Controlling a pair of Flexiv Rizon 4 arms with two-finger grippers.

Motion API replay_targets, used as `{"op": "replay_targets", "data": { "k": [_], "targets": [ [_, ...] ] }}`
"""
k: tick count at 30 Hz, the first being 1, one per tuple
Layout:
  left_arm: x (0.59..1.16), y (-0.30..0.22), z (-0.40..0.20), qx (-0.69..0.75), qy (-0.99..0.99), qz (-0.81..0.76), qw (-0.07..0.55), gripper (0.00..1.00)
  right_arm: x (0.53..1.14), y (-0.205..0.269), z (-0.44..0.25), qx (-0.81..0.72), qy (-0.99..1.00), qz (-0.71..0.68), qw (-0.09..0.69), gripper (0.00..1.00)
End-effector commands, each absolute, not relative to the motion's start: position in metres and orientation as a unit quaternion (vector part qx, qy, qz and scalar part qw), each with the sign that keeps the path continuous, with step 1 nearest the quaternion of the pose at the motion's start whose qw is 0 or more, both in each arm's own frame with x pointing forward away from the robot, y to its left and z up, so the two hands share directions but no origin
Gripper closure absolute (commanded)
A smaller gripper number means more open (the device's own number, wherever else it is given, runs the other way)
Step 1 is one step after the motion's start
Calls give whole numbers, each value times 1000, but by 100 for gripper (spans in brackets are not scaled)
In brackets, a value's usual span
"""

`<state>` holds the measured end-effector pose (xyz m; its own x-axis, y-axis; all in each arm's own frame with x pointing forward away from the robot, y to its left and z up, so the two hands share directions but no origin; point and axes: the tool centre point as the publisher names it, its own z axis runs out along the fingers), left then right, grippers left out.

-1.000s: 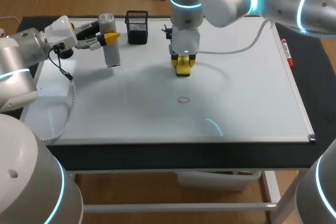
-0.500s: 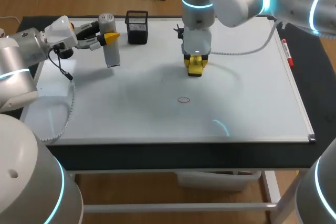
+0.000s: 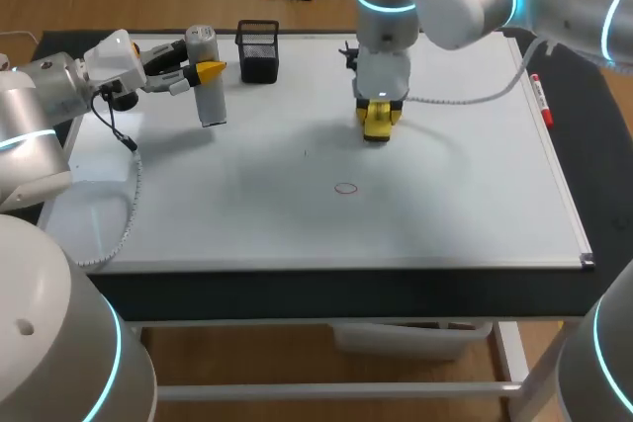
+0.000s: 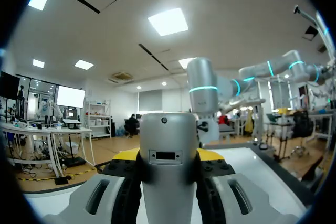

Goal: Pick up the inspection probe, press it on each red-marked spot on the whiteboard one by one, put down the probe, pick up the eraser, and wipe off all the red marks.

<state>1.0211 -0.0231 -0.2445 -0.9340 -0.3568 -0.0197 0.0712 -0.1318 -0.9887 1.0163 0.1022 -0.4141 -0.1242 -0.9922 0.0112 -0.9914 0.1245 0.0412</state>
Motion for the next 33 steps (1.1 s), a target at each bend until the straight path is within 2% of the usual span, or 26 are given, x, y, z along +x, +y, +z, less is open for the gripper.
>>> {"op": "replay_targets", "data": {
  "k": [1, 13, 33],
  "targets": [
    [1021, -24, -243, -111, 643, -744, 145, 100, 1017, 80, -390, 657, -754, -11, 7, 100],
    [1021, -24, -243, -111, 643, -744, 145, 100, 1028, 18, -383, 602, -799, -1, 7, 100],
    [1021, -24, -243, -111, 643, -744, 145, 100, 1014, -73, -390, 518, -855, -6, 17, 100]
  ]
}}
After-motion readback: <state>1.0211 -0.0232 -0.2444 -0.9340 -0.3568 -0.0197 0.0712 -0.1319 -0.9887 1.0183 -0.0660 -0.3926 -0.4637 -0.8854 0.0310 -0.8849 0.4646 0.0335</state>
